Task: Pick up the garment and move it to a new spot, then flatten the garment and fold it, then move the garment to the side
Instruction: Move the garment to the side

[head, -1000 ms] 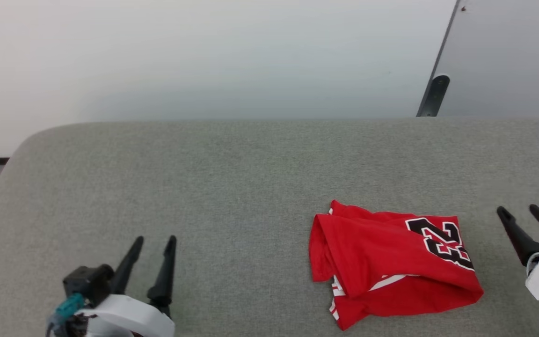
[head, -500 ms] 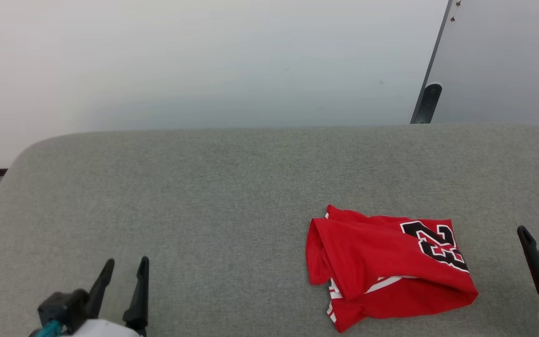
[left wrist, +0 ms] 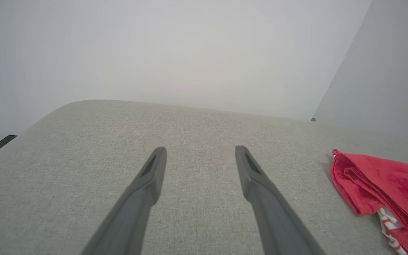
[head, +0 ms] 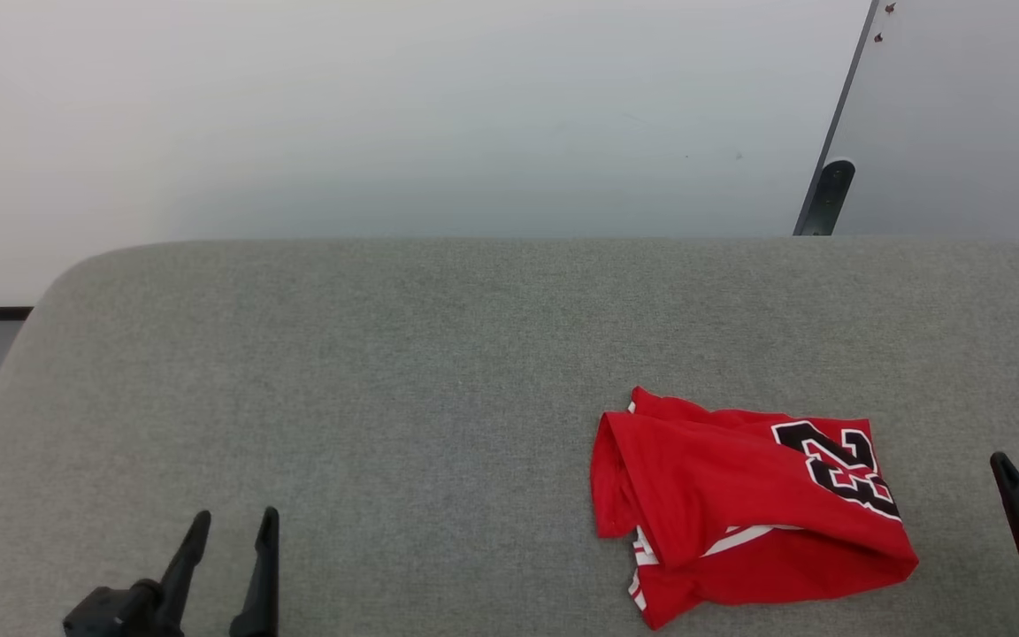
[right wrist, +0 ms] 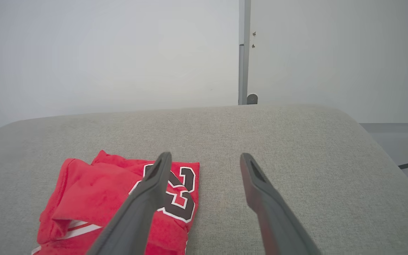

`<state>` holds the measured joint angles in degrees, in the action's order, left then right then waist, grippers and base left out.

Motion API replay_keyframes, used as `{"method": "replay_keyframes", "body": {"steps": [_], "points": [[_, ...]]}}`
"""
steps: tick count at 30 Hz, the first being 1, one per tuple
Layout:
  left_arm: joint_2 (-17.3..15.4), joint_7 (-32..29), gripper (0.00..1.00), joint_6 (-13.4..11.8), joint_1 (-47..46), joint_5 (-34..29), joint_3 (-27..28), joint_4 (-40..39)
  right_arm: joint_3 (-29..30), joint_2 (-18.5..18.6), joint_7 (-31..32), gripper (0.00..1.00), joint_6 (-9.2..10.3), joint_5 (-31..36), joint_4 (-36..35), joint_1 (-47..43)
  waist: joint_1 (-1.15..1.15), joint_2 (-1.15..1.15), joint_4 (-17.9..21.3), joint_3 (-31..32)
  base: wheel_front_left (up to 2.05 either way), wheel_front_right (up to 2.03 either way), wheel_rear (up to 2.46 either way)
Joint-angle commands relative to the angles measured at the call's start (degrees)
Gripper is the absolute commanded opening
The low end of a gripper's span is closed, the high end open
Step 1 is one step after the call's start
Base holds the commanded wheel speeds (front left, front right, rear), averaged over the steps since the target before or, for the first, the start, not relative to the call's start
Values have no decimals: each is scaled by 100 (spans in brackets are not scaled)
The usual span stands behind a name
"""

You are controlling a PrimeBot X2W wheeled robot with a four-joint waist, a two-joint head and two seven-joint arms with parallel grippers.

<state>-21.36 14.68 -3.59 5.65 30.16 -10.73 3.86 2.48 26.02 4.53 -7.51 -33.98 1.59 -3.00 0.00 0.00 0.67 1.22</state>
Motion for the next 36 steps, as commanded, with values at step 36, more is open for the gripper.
{"method": "replay_keyframes", "body": {"steps": [36], "points": [[335,-41,100,74,-637,-94,-479,-92,-816,630,4573,100,4,-273,704,1897,0,0,-447,-923,0,0,0]]}}
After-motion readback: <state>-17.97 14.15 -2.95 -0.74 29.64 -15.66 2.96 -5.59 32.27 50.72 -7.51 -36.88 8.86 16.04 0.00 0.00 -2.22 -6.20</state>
